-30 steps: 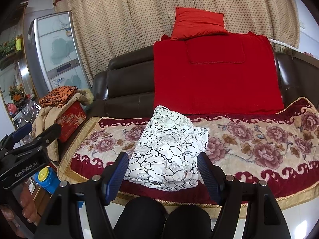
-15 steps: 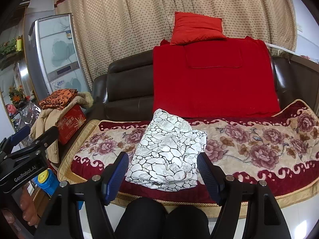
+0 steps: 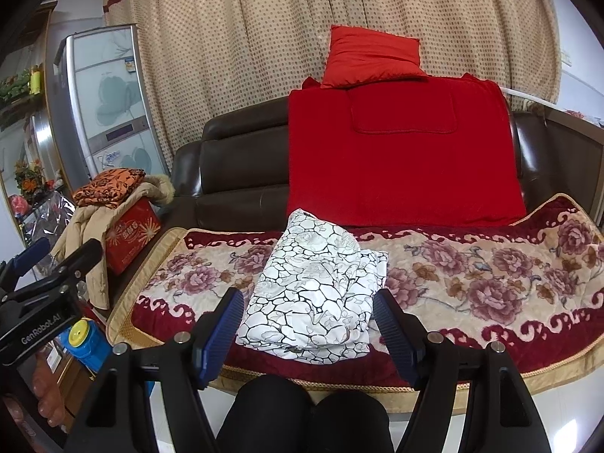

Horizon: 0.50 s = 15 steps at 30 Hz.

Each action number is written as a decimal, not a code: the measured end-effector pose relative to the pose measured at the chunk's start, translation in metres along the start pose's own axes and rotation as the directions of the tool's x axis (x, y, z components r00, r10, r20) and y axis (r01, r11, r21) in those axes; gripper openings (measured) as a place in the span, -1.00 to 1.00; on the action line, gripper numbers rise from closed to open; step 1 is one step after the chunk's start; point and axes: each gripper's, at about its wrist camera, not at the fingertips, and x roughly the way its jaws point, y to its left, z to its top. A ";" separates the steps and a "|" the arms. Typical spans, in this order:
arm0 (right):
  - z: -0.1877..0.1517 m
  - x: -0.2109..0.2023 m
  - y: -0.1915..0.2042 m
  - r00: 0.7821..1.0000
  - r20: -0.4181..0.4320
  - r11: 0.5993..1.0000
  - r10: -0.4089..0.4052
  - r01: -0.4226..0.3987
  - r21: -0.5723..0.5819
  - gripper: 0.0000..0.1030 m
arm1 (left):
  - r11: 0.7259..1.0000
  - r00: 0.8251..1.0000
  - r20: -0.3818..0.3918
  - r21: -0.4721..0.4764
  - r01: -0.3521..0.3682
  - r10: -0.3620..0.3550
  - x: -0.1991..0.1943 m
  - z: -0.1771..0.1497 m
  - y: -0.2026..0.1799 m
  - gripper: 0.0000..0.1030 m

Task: Fold large clothes

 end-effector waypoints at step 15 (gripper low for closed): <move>-0.001 -0.002 0.008 1.000 0.000 1.000 -0.002 0.002 -0.010 0.45 | 1.000 1.000 0.012 -0.012 0.008 -0.007 -0.006 -0.001 0.006 0.96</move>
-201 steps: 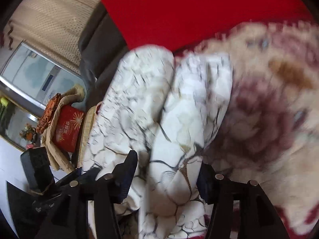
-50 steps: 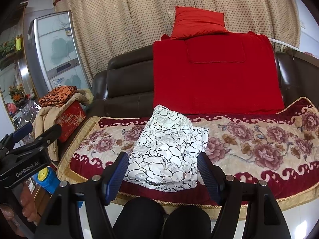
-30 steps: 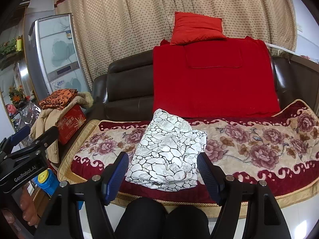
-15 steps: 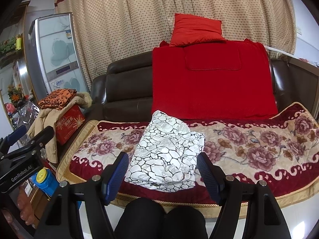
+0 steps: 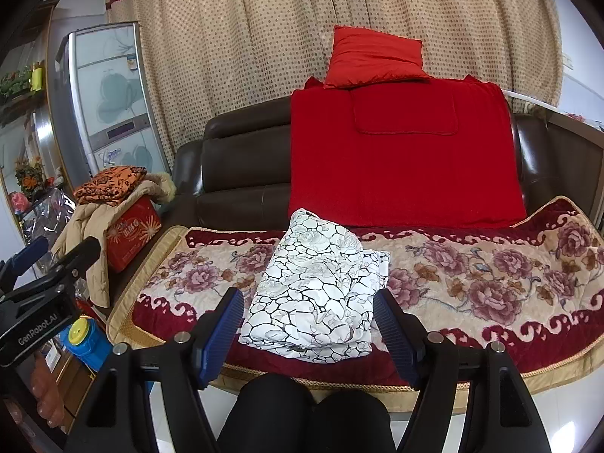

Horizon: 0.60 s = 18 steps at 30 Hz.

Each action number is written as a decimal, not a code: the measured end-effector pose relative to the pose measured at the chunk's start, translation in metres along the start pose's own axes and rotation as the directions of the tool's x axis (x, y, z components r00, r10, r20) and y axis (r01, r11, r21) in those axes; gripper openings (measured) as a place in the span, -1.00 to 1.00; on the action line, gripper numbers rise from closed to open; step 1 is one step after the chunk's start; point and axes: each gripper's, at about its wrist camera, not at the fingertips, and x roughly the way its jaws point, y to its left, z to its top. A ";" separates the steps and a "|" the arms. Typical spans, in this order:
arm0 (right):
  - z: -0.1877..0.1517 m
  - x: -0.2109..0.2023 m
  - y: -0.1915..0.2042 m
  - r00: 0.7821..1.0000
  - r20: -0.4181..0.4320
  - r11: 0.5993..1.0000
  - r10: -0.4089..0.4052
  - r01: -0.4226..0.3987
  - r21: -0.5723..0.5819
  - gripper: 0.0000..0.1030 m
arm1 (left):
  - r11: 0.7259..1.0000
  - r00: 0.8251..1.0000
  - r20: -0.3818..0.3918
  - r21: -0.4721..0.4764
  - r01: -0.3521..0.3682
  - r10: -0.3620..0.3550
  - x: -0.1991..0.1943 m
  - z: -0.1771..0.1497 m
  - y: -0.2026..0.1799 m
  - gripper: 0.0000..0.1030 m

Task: Fold large clothes

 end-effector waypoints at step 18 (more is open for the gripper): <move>-0.001 0.011 0.006 1.000 -0.028 1.000 0.000 0.000 0.000 0.45 | 1.000 1.000 -0.005 -0.017 0.014 -0.014 0.007 -0.002 0.005 0.96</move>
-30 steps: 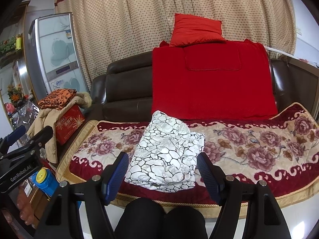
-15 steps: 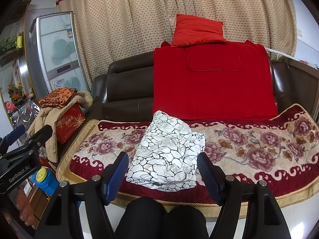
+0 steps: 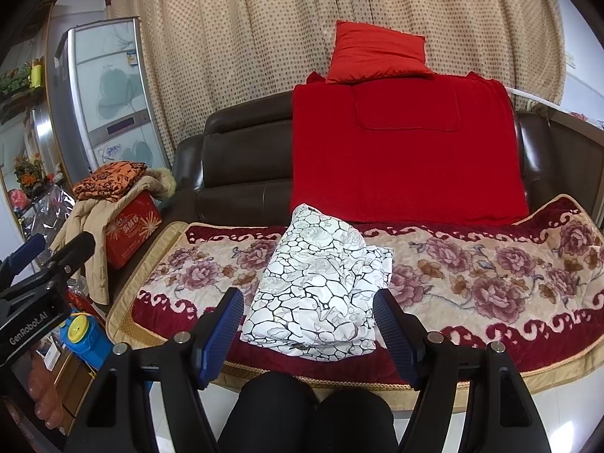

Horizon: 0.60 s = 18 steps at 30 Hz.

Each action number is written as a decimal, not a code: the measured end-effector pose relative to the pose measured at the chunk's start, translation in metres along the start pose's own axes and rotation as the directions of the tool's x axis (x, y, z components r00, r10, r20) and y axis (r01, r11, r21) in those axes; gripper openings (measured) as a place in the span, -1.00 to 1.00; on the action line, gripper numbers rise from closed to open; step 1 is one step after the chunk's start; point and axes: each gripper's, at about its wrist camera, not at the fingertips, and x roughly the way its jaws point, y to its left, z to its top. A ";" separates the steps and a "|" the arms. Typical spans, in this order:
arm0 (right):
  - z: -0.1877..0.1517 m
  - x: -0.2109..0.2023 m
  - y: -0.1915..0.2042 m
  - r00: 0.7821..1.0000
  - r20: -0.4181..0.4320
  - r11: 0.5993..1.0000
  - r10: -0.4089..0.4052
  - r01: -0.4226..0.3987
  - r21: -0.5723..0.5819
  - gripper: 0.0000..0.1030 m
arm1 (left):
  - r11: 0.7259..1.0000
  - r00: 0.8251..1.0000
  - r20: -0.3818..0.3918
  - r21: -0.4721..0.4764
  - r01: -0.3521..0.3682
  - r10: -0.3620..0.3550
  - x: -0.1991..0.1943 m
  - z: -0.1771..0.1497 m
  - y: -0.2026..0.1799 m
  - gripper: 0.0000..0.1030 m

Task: Fold large clothes

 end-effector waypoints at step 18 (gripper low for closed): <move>0.004 0.068 -0.002 0.995 -0.102 1.000 0.004 -0.003 0.011 0.45 | 0.995 0.993 -0.072 0.012 0.095 -0.094 0.054 0.002 -0.009 0.96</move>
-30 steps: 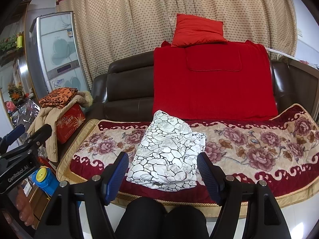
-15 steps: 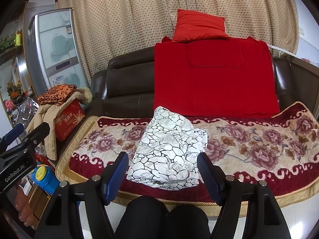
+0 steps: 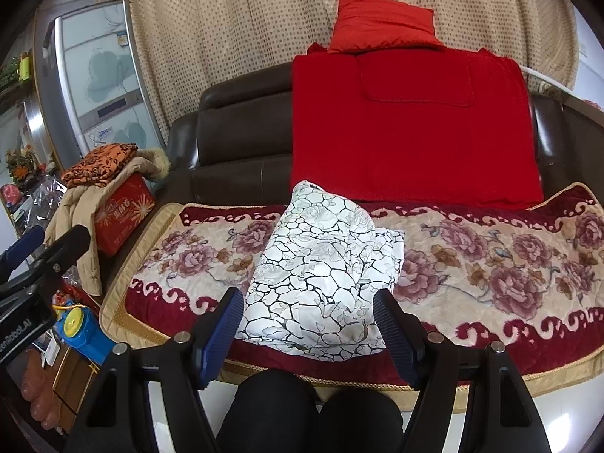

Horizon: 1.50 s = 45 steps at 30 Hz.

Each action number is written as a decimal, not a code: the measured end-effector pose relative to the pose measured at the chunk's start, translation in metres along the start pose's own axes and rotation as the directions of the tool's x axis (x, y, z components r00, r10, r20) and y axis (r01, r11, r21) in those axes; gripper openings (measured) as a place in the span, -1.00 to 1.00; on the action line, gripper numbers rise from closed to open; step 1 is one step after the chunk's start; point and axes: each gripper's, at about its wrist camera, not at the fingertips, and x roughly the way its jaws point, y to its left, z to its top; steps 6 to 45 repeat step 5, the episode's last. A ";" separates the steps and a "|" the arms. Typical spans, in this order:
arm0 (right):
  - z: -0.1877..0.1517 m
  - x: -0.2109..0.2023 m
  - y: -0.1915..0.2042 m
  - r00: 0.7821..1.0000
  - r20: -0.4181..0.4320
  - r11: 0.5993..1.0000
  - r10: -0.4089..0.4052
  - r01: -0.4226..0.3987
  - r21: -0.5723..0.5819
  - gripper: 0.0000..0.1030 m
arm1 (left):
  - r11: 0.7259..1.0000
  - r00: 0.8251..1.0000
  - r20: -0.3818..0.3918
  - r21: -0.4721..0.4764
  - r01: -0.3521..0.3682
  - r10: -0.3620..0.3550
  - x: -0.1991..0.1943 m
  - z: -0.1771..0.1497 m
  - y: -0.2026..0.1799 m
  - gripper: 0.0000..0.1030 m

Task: Fold large clothes

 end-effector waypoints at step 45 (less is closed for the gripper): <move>0.007 0.026 -0.017 1.000 -0.027 0.999 -0.011 0.012 0.035 0.45 | 0.997 0.997 -0.030 -0.032 0.066 -0.067 0.027 0.002 -0.001 0.96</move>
